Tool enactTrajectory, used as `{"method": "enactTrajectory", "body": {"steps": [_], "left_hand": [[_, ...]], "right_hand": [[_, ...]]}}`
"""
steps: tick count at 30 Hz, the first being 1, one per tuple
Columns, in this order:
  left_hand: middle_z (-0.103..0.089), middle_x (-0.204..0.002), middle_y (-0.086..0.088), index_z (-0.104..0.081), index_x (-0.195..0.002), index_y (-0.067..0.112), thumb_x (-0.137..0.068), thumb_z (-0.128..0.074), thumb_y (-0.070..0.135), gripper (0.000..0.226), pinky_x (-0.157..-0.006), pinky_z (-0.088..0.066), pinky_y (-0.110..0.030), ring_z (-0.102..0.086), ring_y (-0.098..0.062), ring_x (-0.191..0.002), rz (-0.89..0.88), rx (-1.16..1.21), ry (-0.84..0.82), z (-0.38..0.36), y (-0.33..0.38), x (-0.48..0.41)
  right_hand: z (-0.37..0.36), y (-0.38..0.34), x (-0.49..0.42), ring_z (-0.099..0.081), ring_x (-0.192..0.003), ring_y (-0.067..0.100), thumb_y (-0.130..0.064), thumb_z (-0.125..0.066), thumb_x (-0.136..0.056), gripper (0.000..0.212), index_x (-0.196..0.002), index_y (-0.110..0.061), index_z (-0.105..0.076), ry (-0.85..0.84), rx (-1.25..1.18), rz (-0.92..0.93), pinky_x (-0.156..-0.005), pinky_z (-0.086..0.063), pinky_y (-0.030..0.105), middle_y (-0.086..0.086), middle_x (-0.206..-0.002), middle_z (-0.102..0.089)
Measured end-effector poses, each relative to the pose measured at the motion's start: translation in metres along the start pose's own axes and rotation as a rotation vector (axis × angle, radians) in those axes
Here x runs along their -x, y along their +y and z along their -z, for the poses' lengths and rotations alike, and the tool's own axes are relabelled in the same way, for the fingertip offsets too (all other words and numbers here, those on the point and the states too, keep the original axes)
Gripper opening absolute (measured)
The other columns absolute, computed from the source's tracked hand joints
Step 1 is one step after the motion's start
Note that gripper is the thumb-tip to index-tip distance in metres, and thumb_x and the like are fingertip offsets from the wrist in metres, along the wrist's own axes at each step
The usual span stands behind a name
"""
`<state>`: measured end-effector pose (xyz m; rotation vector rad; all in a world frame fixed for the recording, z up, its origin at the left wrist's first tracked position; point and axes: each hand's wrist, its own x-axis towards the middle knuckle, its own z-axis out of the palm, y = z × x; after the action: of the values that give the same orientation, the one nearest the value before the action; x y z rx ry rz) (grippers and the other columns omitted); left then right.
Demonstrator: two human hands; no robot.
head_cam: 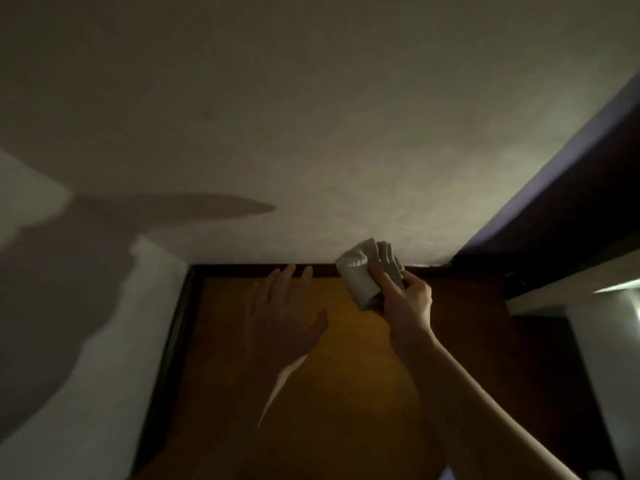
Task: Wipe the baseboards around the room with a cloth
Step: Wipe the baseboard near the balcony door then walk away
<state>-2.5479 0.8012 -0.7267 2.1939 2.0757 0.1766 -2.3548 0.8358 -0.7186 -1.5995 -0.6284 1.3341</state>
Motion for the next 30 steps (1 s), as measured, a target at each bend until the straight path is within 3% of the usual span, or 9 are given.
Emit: {"method": "enactTrajectory", "body": {"steps": [6,9,14,17,21,25,28,30], "left_hand": [[-0.035,-0.161,-0.004,-0.037,-0.154,0.028,-0.094,-0.031,0.072,0.075,-0.12,-0.023,-0.054,-0.032,-0.026,-0.148,-0.019,0.046,0.028,0.19,0.029,0.026],[-0.034,-0.161,-0.004,-0.037,-0.154,0.028,-0.094,-0.026,0.072,0.075,-0.118,-0.026,-0.057,-0.031,-0.026,-0.148,-0.029,0.042,0.014,0.291,0.044,0.036],[-0.047,-0.153,-0.007,-0.05,-0.147,0.025,-0.093,-0.034,0.067,0.07,-0.112,-0.037,-0.058,-0.044,-0.029,-0.14,-0.025,0.059,0.072,0.448,0.065,0.059],[-0.052,-0.149,-0.009,-0.054,-0.145,0.024,-0.093,-0.04,0.064,0.068,-0.11,-0.038,-0.055,-0.049,-0.03,-0.137,-0.054,0.047,0.1,0.525,0.071,0.083],[-0.054,-0.147,-0.009,-0.055,-0.144,0.023,-0.092,-0.044,0.061,0.066,-0.11,-0.037,-0.054,-0.05,-0.03,-0.135,-0.051,0.051,0.167,0.599,0.068,0.102],[-0.056,-0.145,-0.011,-0.057,-0.142,0.021,-0.09,-0.048,0.057,0.064,-0.106,-0.043,-0.057,-0.053,-0.032,-0.132,-0.072,0.046,0.209,0.637,0.065,0.112],[-0.058,-0.143,-0.012,-0.06,-0.139,0.019,-0.085,-0.062,0.05,0.063,-0.103,-0.046,-0.059,-0.055,-0.033,-0.13,-0.066,0.061,0.269,0.649,0.062,0.122],[-0.057,-0.143,-0.012,-0.06,-0.139,0.018,-0.083,-0.064,0.049,0.064,-0.103,-0.046,-0.06,-0.055,-0.034,-0.13,-0.034,0.061,0.28,0.655,0.059,0.127]], "right_hand": [[-0.001,-0.161,0.113,-0.07,-0.06,0.012,-0.042,-0.08,-0.076,0.022,-0.077,-0.022,-0.072,0.023,0.104,0.094,-0.048,-0.054,0.024,-0.003,-0.069,-0.073],[-0.004,-0.239,0.174,-0.063,-0.05,0.003,-0.038,-0.076,-0.081,0.023,-0.076,-0.017,-0.07,-0.006,0.13,0.106,-0.044,-0.045,0.015,-0.006,-0.061,-0.069],[-0.013,-0.361,0.27,-0.061,-0.051,0.002,-0.033,-0.072,-0.085,0.022,-0.079,-0.013,-0.068,-0.059,0.135,0.147,-0.045,-0.043,0.011,-0.004,-0.06,-0.067],[-0.021,-0.422,0.323,-0.058,-0.049,-0.001,-0.041,-0.072,-0.081,0.025,-0.077,-0.016,-0.066,-0.066,0.116,0.174,-0.043,-0.041,0.011,-0.007,-0.057,-0.065],[-0.032,-0.473,0.374,-0.064,-0.055,0.003,-0.052,-0.072,-0.07,0.044,-0.089,-0.013,-0.069,-0.062,0.045,0.149,-0.045,-0.044,0.013,-0.003,-0.068,-0.069],[-0.041,-0.5,0.399,-0.071,-0.073,0.013,-0.043,-0.073,-0.084,0.026,-0.088,-0.017,-0.069,-0.128,0.069,0.113,-0.064,-0.057,0.03,0.0,-0.079,-0.073],[-0.044,-0.509,0.407,-0.066,-0.061,0.002,-0.042,-0.068,-0.084,0.034,-0.09,-0.008,-0.066,-0.148,0.106,0.172,-0.053,-0.049,0.014,0.001,-0.072,-0.067],[-0.045,-0.511,0.412,-0.065,-0.06,0.009,-0.043,-0.068,-0.084,0.03,-0.087,-0.013,-0.068,-0.145,0.165,0.238,-0.052,-0.048,0.018,-0.002,-0.066,-0.067]]}}
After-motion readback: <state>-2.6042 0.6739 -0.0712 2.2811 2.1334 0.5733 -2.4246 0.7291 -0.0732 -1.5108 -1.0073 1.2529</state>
